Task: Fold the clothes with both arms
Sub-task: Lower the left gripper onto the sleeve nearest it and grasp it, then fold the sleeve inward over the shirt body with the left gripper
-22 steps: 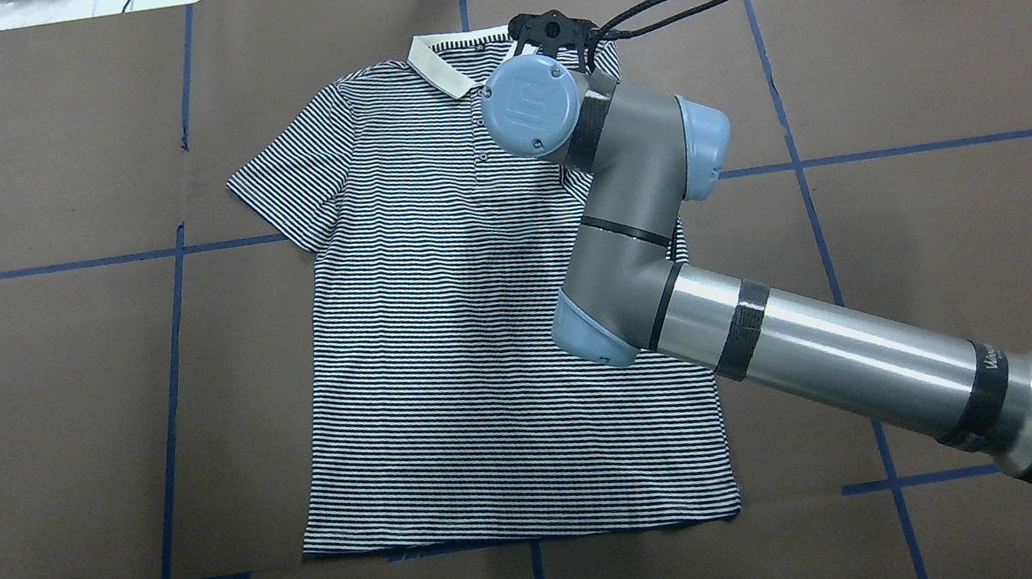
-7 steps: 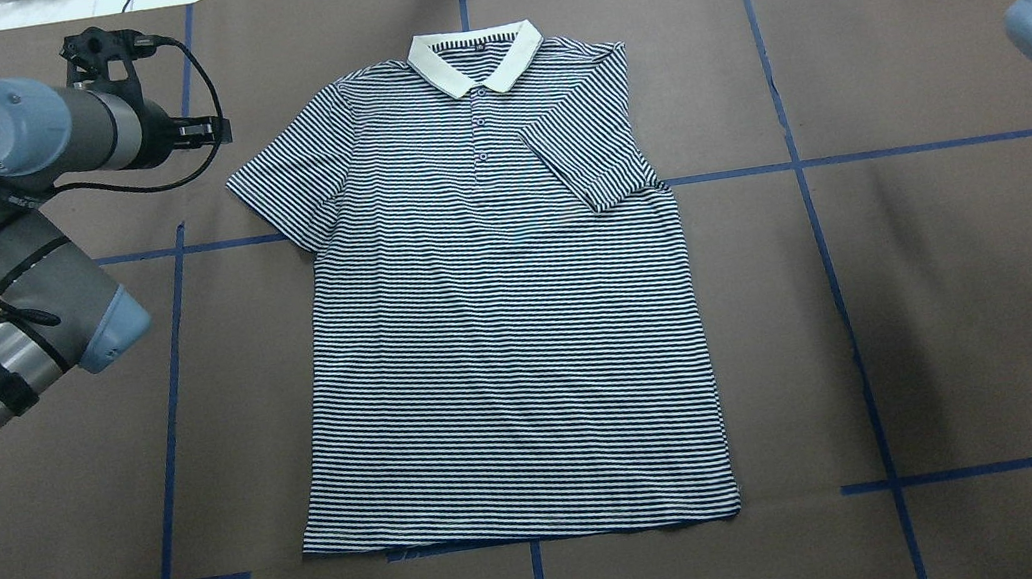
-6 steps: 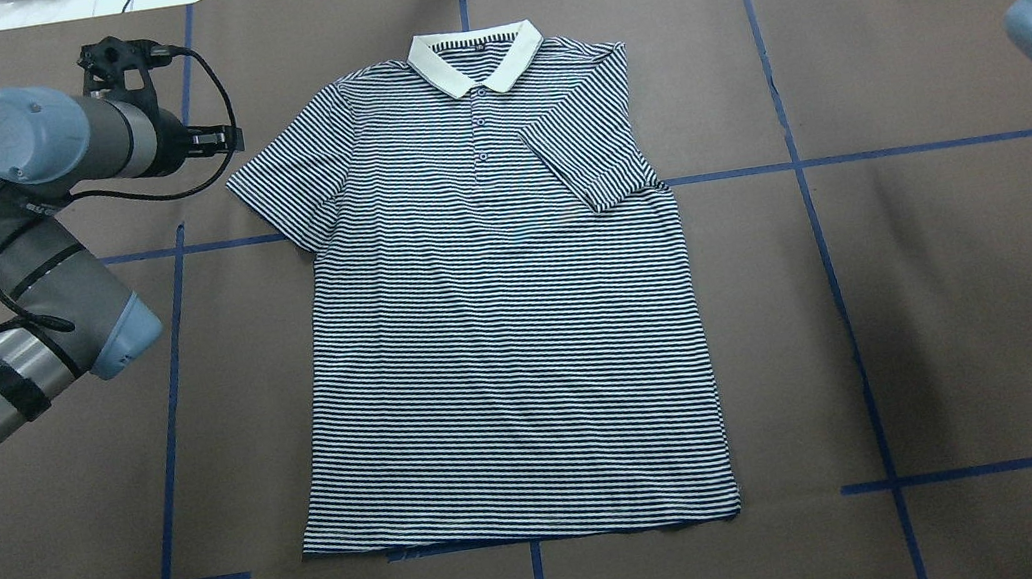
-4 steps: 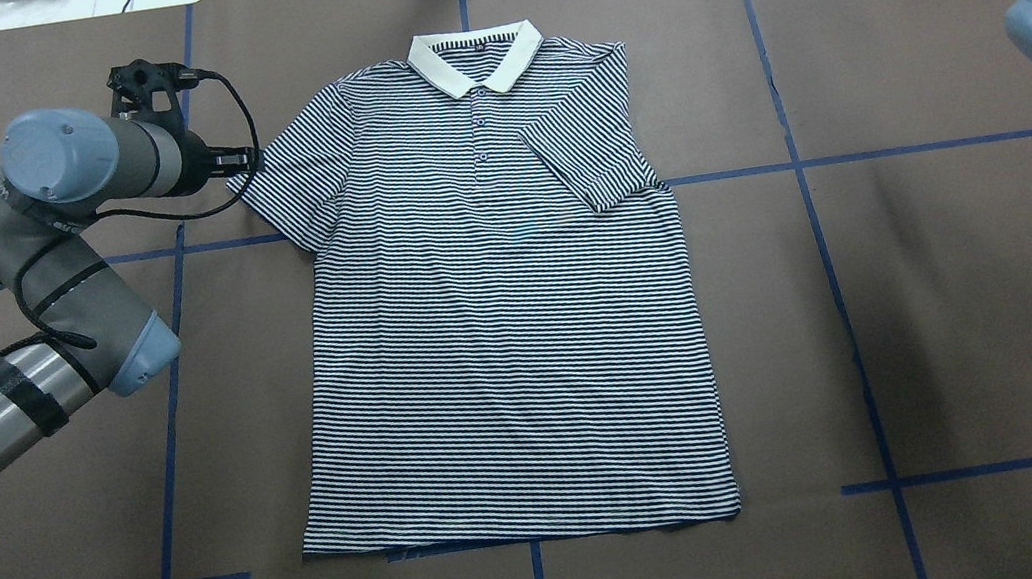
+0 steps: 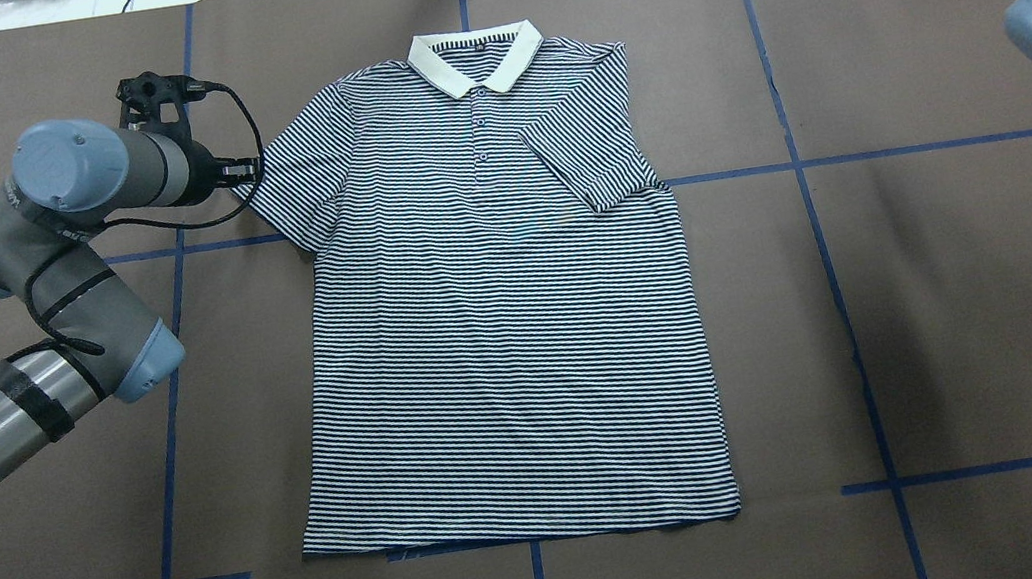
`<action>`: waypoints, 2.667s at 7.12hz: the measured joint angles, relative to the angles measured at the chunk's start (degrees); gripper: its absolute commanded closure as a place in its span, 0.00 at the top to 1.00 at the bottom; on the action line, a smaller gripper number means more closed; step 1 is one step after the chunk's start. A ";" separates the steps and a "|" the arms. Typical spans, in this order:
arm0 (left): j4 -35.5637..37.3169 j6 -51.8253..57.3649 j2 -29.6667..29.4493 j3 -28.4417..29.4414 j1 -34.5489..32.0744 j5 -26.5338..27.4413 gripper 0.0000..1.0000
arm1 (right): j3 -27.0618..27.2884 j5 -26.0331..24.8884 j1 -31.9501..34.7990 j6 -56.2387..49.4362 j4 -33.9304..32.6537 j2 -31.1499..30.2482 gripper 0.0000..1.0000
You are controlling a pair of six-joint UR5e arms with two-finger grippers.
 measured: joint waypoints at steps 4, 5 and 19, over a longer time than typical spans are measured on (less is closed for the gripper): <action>0.01 -0.88 -0.10 0.74 0.07 0.00 0.50 | -0.08 0.00 -0.05 -0.03 0.00 0.09 1.00; 0.01 -0.88 -0.22 1.06 0.08 0.00 0.44 | -0.08 0.00 -0.05 -0.04 0.00 0.09 1.00; 12.42 -10.86 -16.05 2.78 5.02 0.21 0.08 | 0.06 0.00 -0.08 0.77 -0.07 0.41 1.00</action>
